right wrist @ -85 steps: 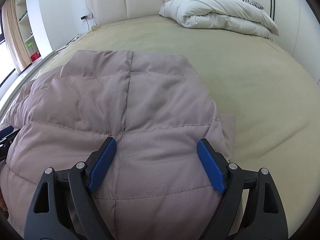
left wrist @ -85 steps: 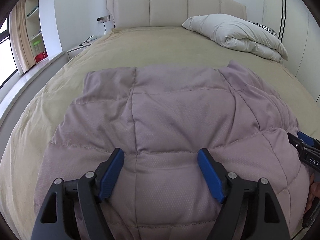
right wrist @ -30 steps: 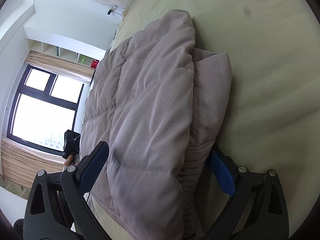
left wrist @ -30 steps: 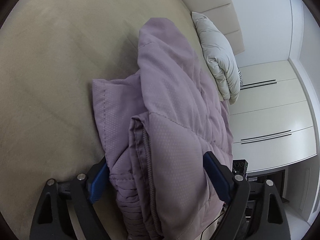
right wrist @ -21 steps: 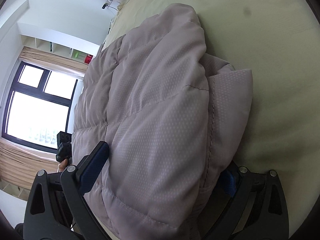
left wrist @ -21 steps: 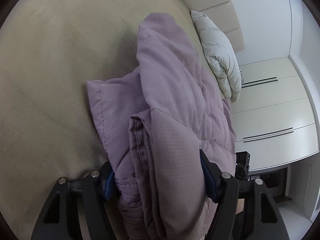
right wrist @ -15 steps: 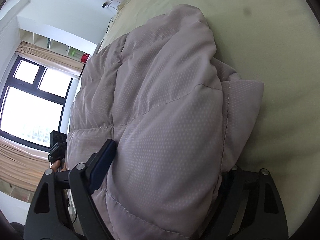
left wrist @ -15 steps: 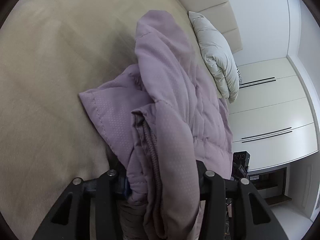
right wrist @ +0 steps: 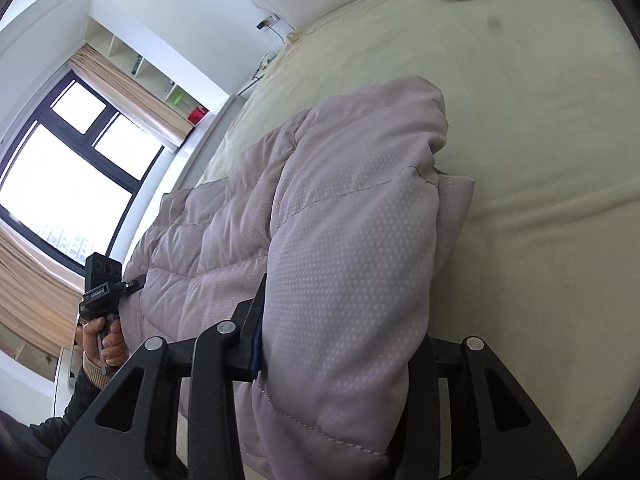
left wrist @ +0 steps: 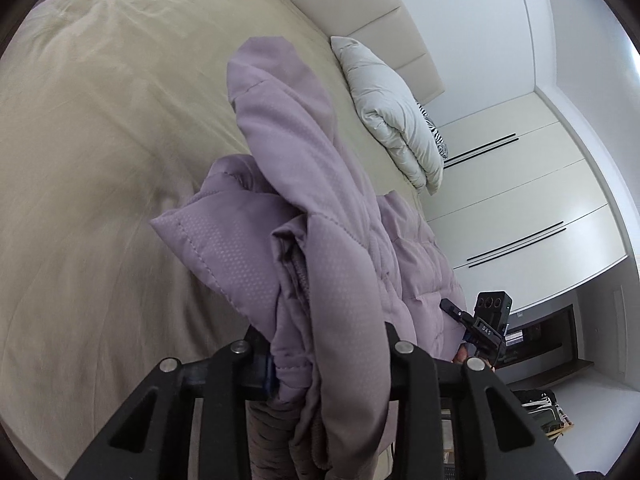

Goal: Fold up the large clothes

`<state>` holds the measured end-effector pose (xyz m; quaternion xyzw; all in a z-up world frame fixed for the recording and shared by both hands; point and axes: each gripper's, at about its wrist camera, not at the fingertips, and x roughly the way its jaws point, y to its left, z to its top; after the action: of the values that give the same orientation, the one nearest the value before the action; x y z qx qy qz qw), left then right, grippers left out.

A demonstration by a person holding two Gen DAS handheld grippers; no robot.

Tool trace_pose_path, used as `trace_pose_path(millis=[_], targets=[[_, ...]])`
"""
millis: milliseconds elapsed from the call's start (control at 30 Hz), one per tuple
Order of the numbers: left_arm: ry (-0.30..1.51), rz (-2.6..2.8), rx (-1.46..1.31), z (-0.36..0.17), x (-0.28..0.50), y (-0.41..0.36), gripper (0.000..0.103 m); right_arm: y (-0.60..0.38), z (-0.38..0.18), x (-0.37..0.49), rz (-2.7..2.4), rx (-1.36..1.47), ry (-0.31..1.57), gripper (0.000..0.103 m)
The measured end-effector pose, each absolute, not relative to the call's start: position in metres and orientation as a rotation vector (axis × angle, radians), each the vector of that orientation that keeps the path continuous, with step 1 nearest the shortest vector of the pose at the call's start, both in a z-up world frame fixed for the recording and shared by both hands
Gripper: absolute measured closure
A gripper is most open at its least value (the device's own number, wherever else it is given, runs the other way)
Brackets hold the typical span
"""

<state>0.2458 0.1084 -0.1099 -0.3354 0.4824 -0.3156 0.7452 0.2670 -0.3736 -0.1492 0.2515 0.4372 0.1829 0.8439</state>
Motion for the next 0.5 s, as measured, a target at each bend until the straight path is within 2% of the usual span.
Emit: trace_pose_path(millis=[167,267,433,500], targets=[[1.017,-0.717,-0.76,-0.099,0.191,0.126,0.068,-0.359,-0.129,0.207,0.433,0.577,0.851,0.067],[1.027,-0.722,-0.771,-0.108,0.169,0.132,0.068,-0.355,-0.135,0.179,0.445,0.621,0.843,0.067],[1.134,-0.633,-0.739,-0.16,0.165,0.135,0.064,-0.357,-0.193,0.16,0.379,0.714,0.93,0.067],[1.141,-0.643,-0.847,-0.185,0.168,0.146,0.062,-0.374,-0.227,0.16,0.346,0.832,0.932,0.066]])
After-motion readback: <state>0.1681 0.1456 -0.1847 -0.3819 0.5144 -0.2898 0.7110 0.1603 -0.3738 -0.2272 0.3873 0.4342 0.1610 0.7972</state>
